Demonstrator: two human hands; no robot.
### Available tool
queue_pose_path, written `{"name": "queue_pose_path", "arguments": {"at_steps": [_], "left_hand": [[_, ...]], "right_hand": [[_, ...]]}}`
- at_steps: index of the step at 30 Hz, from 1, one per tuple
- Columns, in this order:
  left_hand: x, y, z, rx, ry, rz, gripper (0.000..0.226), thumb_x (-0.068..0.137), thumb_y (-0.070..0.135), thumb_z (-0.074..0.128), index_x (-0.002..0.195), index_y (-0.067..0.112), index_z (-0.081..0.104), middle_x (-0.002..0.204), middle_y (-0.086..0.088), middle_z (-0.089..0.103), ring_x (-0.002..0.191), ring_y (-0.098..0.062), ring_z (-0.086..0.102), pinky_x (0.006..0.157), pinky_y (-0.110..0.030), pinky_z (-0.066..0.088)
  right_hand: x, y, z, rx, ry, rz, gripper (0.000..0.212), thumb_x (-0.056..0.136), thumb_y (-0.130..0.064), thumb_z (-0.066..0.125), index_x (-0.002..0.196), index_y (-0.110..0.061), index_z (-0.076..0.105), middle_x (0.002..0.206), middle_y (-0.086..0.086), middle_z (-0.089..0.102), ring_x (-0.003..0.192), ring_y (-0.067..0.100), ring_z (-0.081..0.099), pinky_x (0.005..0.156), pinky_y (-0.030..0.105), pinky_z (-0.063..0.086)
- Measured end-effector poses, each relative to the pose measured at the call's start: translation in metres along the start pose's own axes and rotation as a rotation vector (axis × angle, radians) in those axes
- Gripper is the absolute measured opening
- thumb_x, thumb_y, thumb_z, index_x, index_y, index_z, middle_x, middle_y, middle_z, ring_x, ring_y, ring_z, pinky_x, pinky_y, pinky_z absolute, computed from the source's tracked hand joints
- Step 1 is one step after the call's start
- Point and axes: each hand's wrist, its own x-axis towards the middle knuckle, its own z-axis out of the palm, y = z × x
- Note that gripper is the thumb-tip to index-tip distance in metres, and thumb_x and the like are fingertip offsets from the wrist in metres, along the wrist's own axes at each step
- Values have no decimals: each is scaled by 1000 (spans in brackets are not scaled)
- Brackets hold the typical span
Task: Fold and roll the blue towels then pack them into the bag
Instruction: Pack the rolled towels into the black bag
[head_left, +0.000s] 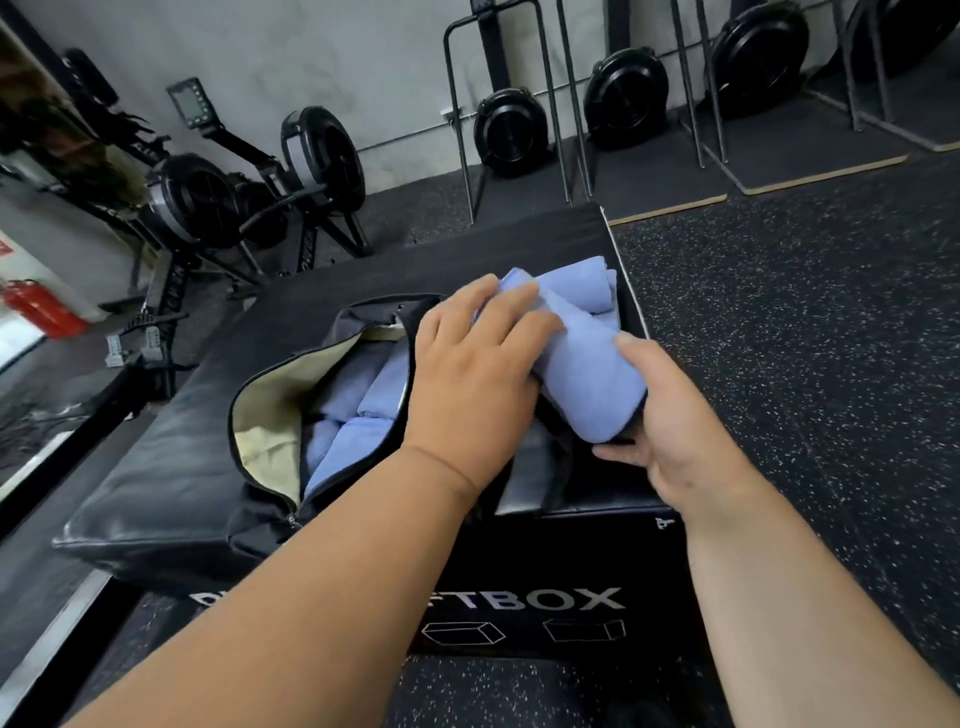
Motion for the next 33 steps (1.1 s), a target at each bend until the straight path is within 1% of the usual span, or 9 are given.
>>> {"name": "queue_pose_path", "arguments": {"at_steps": [3, 6, 10, 13, 16, 19, 24, 29, 33], "left_hand": [[3, -3, -9, -59, 34, 5, 28, 84, 3, 67, 102, 20, 79, 141, -4, 66, 132, -40, 57, 106, -49, 44], [-3, -9, -19, -154, -18, -1, 32, 87, -1, 64, 108, 18, 79, 153, -12, 55, 141, -45, 47, 116, -43, 39], [-17, -5, -40, -295, -109, -315, 50, 92, 4, 62, 136, 29, 63, 167, -9, 33, 152, -30, 33, 125, -31, 25], [-18, 8, -56, -441, -25, -763, 48, 88, 25, 78, 128, 36, 52, 137, 12, 46, 127, -7, 50, 104, -26, 46], [-12, 13, -67, -766, -87, -1144, 28, 94, 27, 71, 118, 22, 57, 105, 10, 67, 83, -2, 64, 72, -18, 50], [-6, 19, -74, -1254, -159, -1311, 21, 102, 28, 52, 102, 13, 68, 88, 1, 76, 81, -15, 69, 79, -34, 57], [-9, 21, -80, -1317, -202, -1299, 29, 104, 24, 60, 131, 18, 65, 120, -3, 77, 111, -23, 75, 89, -39, 57], [-17, 9, -84, -1284, -162, -1267, 30, 102, 10, 57, 131, 16, 66, 121, -8, 76, 119, -29, 71, 103, -46, 56], [-22, 2, -87, -1226, -197, -1216, 29, 100, 19, 64, 129, 14, 65, 121, -12, 75, 120, -34, 69, 109, -57, 52]], "right_hand": [[-9, -3, 5, 280, -192, 13, 43, 102, -48, 50, 129, -23, 73, 124, 8, 76, 116, 28, 70, 97, 49, 53], [-13, -3, 15, 412, -224, -59, 40, 103, -31, 54, 128, -4, 72, 128, 18, 73, 122, 30, 69, 107, 45, 49], [-14, 1, 24, 373, -183, -176, 56, 91, -30, 70, 133, 6, 63, 136, 30, 63, 117, 32, 66, 101, 48, 47], [-15, 4, 27, 360, -182, -196, 51, 93, -28, 69, 132, 4, 63, 132, 26, 68, 112, 30, 67, 97, 46, 48], [-19, 5, 32, 359, -182, -220, 25, 101, -22, 64, 115, -1, 67, 107, 11, 75, 99, 22, 69, 89, 40, 49], [-23, 5, 38, 363, -197, -246, 10, 101, -21, 64, 104, -12, 65, 95, 4, 72, 90, 16, 65, 81, 35, 48], [-28, 7, 49, 248, -258, -306, 12, 85, -34, 73, 87, -24, 65, 91, 3, 68, 92, 17, 59, 83, 35, 45], [-34, 10, 48, 48, -339, -331, 28, 80, -45, 73, 79, -27, 51, 85, 3, 38, 86, 20, 33, 78, 41, 27], [-36, 9, 48, 33, -411, -344, 38, 78, -46, 75, 82, -19, 48, 85, 5, 37, 86, 24, 30, 71, 40, 25]]}}
